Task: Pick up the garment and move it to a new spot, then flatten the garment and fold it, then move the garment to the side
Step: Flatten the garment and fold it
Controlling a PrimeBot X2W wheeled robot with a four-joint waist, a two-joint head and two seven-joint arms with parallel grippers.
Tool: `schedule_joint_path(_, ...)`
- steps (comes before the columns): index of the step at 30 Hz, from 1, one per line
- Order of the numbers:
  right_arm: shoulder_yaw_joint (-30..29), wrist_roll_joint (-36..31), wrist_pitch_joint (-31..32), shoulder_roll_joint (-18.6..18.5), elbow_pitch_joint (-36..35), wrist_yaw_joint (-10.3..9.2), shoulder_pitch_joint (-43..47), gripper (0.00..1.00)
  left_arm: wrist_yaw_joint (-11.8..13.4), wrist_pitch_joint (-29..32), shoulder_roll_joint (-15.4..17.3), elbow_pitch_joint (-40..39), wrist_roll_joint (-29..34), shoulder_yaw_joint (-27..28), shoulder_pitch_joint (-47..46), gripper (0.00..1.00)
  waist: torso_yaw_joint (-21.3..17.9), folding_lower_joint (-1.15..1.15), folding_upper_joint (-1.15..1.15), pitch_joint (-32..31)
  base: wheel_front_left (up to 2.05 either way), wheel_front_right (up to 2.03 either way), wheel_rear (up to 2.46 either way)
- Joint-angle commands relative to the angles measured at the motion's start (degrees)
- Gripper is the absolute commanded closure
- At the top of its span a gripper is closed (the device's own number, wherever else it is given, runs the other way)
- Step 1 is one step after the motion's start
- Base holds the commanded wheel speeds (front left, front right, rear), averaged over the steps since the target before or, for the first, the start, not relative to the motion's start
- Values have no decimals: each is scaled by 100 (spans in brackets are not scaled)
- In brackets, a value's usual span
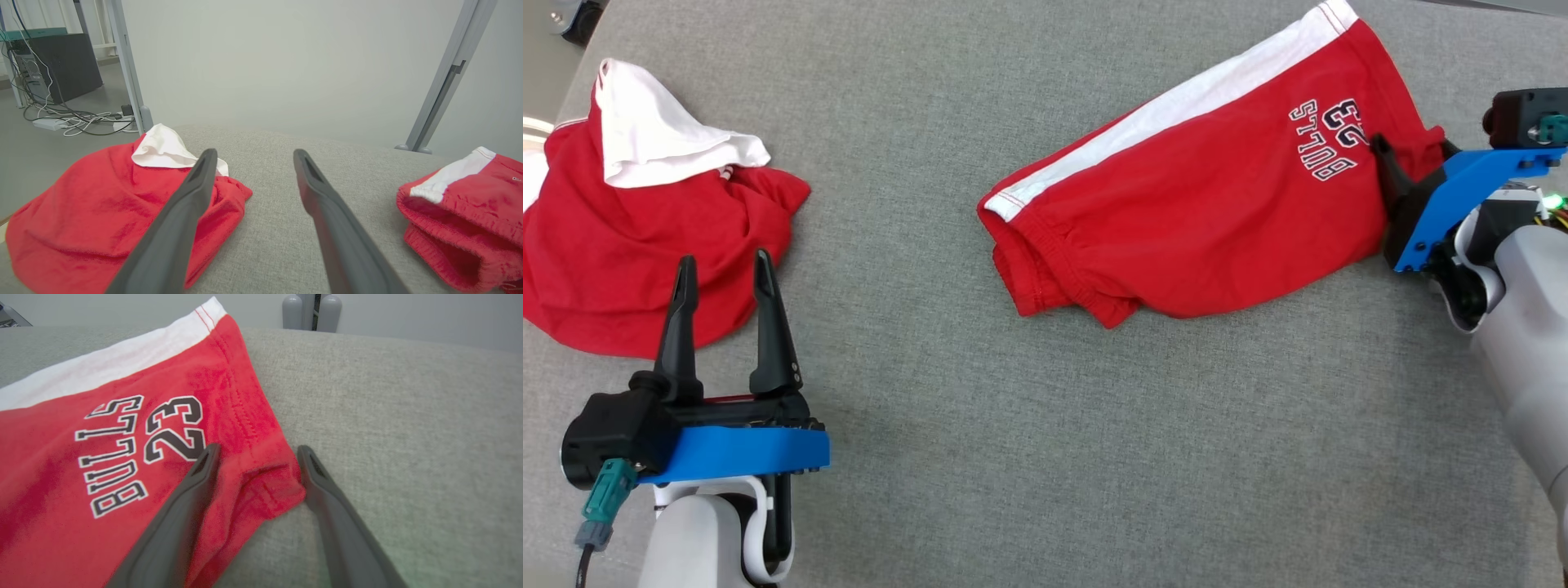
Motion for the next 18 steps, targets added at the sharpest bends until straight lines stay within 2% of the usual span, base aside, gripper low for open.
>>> schedule_joint_path(1, 66, 15, 81, 145, 66, 12, 123, 9, 10, -15, -15, -1, -17, -8, -14, 0, -8, 0, 1, -4, 0, 0, 0)
schedule_joint_path(2, 93, 28, 117, 171, 74, 12, 137, 77, 18, -15, -16, 7, -34, -36, -15, 0, -15, 0, 1, -9, 0, 0, 0)
schedule_joint_path(3, 115, 41, 133, 192, 79, 12, 164, 100, 25, -15, -15, 20, -38, -65, -14, 0, -21, 0, 1, -21, 0, 0, 0)
schedule_joint_path(10, 137, 270, -147, 239, -84, 6, 370, 100, 13, -15, -15, 115, 23, -136, 21, 0, -168, 0, 1, -211, 0, 0, 0)
schedule_joint_path(18, 193, 869, -489, 329, -614, 6, 1086, 100, -39, -15, -15, 186, 250, 28, 271, 0, -668, 0, 1, -731, 0, 0, 0)
